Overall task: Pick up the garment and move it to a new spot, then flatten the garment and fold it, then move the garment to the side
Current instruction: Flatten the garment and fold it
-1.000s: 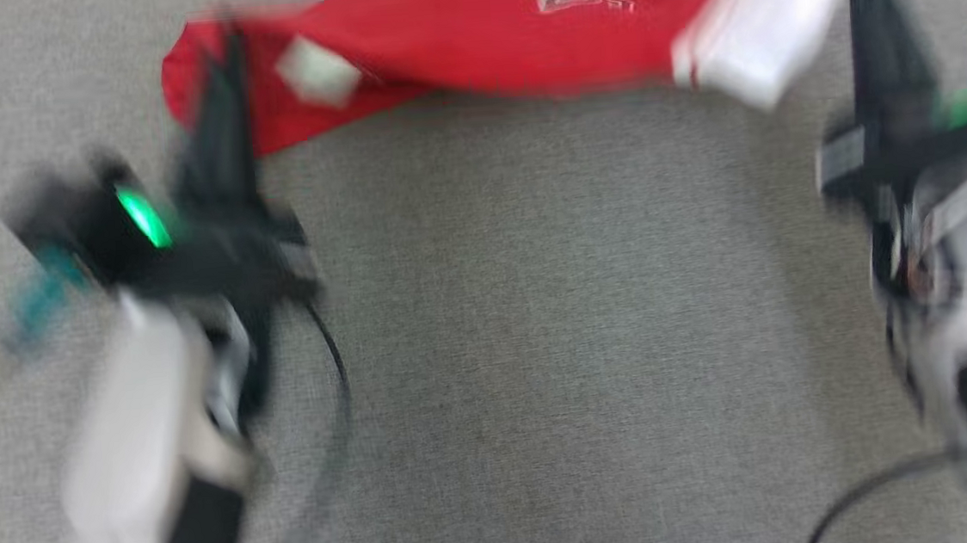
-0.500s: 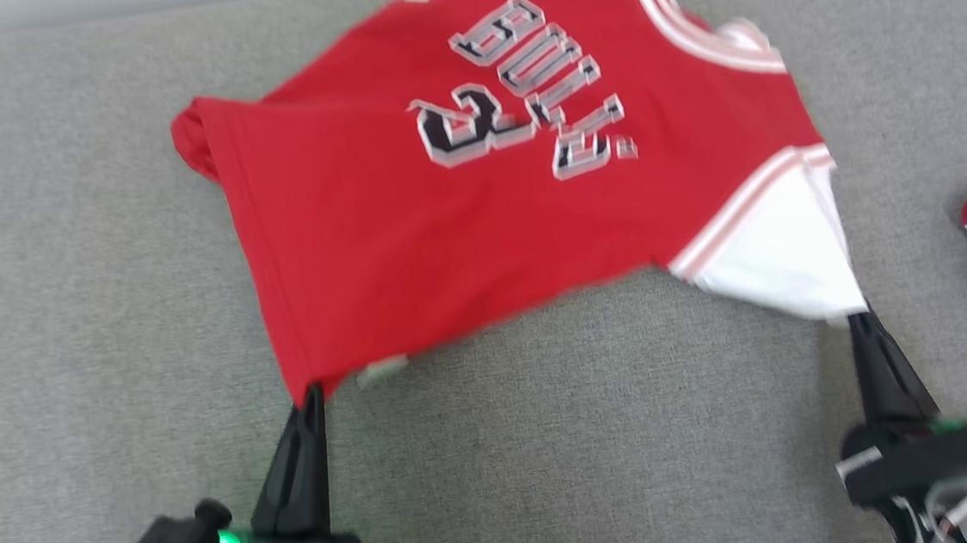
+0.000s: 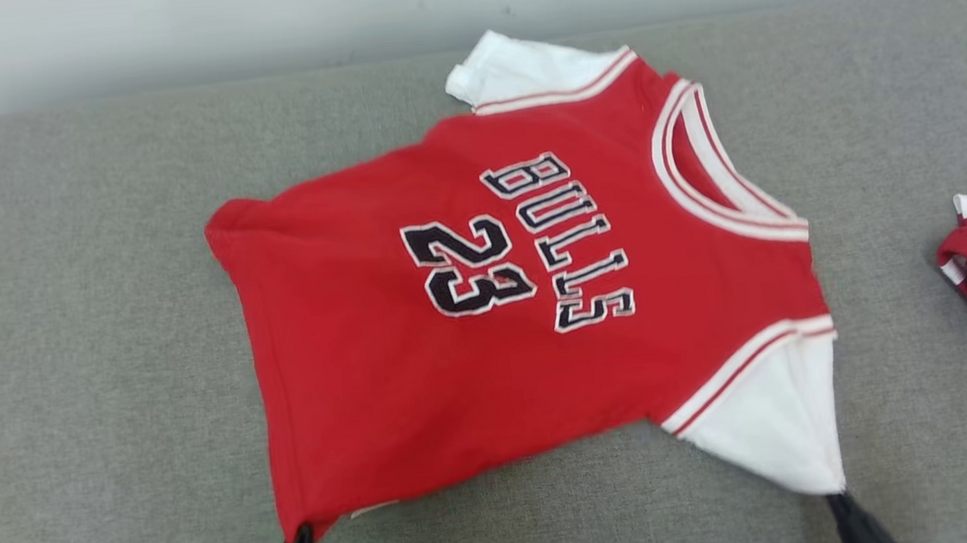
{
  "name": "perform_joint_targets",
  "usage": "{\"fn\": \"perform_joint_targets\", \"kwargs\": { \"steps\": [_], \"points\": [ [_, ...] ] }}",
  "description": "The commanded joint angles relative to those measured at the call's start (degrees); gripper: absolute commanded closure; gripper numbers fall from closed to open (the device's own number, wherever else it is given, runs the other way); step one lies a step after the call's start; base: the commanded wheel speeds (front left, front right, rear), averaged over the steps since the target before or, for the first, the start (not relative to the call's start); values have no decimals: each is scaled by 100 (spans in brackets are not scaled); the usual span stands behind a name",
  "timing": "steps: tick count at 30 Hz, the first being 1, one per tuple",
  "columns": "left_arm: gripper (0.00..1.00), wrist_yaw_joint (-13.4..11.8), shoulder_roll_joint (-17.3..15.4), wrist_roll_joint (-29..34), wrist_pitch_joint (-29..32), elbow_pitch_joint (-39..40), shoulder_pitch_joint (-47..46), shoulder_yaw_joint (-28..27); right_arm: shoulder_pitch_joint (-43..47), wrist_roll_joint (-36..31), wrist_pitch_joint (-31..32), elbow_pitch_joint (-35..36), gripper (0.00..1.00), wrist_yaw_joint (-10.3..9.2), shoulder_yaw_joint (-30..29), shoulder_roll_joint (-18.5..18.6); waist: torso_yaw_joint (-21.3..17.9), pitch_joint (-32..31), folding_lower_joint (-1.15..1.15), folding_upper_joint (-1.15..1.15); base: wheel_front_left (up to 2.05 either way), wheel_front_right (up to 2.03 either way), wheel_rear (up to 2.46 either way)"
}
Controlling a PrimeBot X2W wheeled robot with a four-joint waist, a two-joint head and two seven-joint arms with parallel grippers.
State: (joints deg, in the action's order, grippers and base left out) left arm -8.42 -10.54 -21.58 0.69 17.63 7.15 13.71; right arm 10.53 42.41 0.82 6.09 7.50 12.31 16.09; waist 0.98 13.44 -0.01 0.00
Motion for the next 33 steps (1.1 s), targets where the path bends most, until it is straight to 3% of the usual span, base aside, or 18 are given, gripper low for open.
{"fn": "perform_joint_targets", "kwargs": {
  "steps": [1,11,18,26,33],
  "points": [
    [100,-82,-87,-1,166,136,168,-44,214,-28,217,127,100,-3,-42,-92,-1,-157,1,0,0,0,0],
    [100,-483,-534,-27,1008,1037,769,-503,1142,-416,1730,1395,100,-3,-635,-560,-74,-456,1,0,0,0,0],
    [100,-548,-610,-117,1278,1281,805,-540,972,-630,2100,1863,100,-2,-901,-732,-133,-469,1,0,0,0,0],
    [100,-370,-667,-139,1447,1287,347,-371,216,-974,2365,1925,100,-2,-741,-304,-129,-291,1,0,0,0,0],
    [100,-276,-625,-201,1533,985,-360,-301,-931,-969,2539,1505,100,-2,-304,374,-98,7,1,0,0,0,0]
  ]
}}
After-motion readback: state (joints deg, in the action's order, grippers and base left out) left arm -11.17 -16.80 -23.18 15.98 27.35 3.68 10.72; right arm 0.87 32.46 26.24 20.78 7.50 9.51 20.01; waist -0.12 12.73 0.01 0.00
